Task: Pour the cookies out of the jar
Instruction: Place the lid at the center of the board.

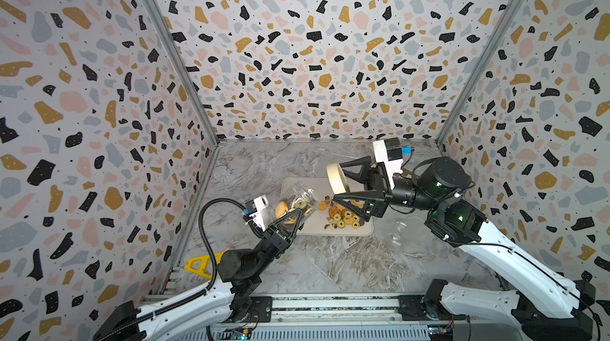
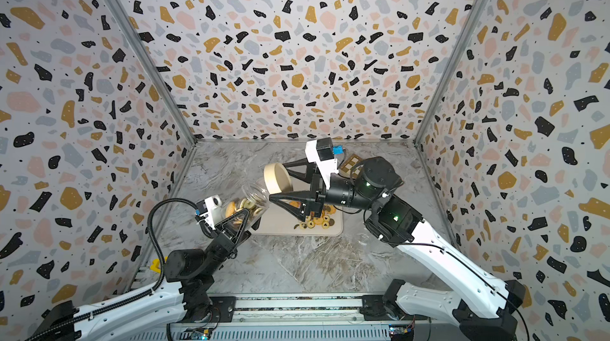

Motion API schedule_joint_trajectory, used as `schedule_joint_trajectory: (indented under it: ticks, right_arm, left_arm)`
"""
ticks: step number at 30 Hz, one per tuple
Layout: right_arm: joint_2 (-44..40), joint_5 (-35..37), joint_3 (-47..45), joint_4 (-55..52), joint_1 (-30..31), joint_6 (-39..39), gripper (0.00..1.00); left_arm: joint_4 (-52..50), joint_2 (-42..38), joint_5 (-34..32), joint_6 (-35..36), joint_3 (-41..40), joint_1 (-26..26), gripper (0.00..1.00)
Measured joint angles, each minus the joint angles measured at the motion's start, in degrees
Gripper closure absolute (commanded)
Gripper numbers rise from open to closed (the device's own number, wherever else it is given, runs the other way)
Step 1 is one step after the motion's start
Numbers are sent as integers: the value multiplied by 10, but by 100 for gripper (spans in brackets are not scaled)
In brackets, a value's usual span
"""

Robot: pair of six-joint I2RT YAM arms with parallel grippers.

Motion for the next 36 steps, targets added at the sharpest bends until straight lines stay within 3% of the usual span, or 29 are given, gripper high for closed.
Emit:
schedule_joint_trajectory:
  ticks: [8,15,21,26,31,33,36]
  right_arm:
    - [-59,162,-34,-164,-3,52,61]
    - [-117,282,-248,-269,44,143,62]
    - [-61,373,-365,-313,127,202,63]
    - [-29,437,-392,-331,200,252,63]
    - [29,474,-413,-349,222,298,63]
    - [51,487,-413,-360,224,309,53]
    - [65,499,-414,-362,224,315,28]
  left_arm:
    - [-59,-78,-13,53,-32,19,100]
    - [-152,-141,-13,84,-51,41,100]
    - [-228,-202,-15,106,-54,41,100]
    - [-282,-236,-17,119,-55,41,100]
    - [-308,-236,-17,125,-55,41,100]
    - [-311,-232,-17,127,-55,41,100]
    - [-315,-225,-17,129,-55,41,100]
